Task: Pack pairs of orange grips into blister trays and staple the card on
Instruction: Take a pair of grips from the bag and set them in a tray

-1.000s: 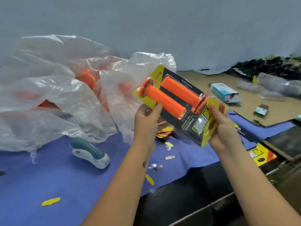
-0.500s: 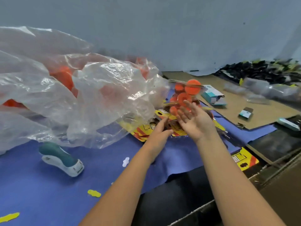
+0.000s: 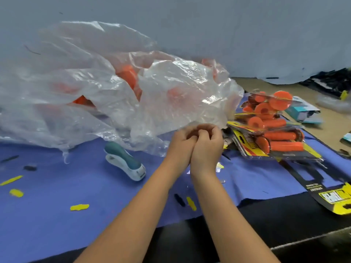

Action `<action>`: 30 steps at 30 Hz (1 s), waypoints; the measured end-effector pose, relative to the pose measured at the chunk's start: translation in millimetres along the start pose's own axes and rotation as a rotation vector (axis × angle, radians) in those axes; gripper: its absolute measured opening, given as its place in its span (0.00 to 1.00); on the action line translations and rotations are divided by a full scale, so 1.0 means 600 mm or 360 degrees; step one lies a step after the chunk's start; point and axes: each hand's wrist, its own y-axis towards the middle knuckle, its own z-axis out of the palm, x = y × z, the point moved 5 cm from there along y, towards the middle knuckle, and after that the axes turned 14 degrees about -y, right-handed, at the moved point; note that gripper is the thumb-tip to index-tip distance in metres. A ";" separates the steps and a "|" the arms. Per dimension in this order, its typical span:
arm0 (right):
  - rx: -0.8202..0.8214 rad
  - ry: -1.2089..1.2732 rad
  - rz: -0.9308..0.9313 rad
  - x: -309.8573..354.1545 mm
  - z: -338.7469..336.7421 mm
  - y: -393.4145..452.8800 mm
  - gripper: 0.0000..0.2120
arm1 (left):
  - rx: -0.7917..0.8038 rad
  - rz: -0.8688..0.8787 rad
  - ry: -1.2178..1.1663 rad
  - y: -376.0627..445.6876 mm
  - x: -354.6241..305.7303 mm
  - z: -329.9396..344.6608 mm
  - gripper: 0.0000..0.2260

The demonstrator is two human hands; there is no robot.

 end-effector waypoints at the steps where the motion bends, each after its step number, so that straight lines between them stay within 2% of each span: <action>1: 0.0046 0.0012 -0.0053 0.010 0.026 -0.019 0.12 | -0.0076 0.0078 0.0089 -0.005 -0.016 -0.033 0.19; 6: 0.0492 0.0056 -0.0340 0.057 0.163 -0.137 0.10 | -0.0513 0.0321 0.0409 -0.045 -0.087 -0.214 0.14; 9: 0.0794 -0.0083 -0.0544 0.069 0.240 -0.213 0.08 | -0.0880 0.0301 0.0481 -0.082 -0.102 -0.329 0.12; 12: 0.1187 -0.0318 -0.0541 0.050 0.313 -0.276 0.10 | -0.1264 0.0173 0.0612 -0.123 -0.101 -0.432 0.13; 14: 0.1472 -0.0448 -0.0539 0.032 0.351 -0.304 0.12 | -0.1367 0.0036 0.0803 -0.148 -0.098 -0.481 0.14; 17: 0.1730 -0.0761 -0.0811 0.005 0.390 -0.305 0.20 | -0.1375 -0.0082 0.1053 -0.169 -0.097 -0.527 0.13; 19: 0.1718 -0.1003 -0.0938 -0.009 0.402 -0.272 0.28 | -0.1447 -0.0087 0.1244 -0.169 -0.101 -0.550 0.17; 22: 0.1514 -0.0951 -0.0724 -0.022 0.398 -0.215 0.32 | -0.1507 -0.0027 0.1415 -0.155 -0.110 -0.569 0.21; 25: 0.1457 -0.0699 -0.0515 -0.029 0.390 -0.206 0.31 | -0.1392 -0.0047 0.1515 -0.119 -0.106 -0.583 0.26; 27: 0.1446 -0.0650 -0.0525 -0.029 0.389 -0.211 0.29 | -0.1247 -0.0165 0.1597 -0.091 -0.090 -0.589 0.28; 28: 0.1389 -0.0662 -0.0568 -0.028 0.387 -0.210 0.27 | -0.1166 -0.0257 0.1659 -0.080 -0.078 -0.589 0.28; 30: 0.1157 -0.0770 -0.0669 -0.022 0.378 -0.205 0.15 | -0.1026 -0.0443 0.1825 -0.068 -0.052 -0.586 0.28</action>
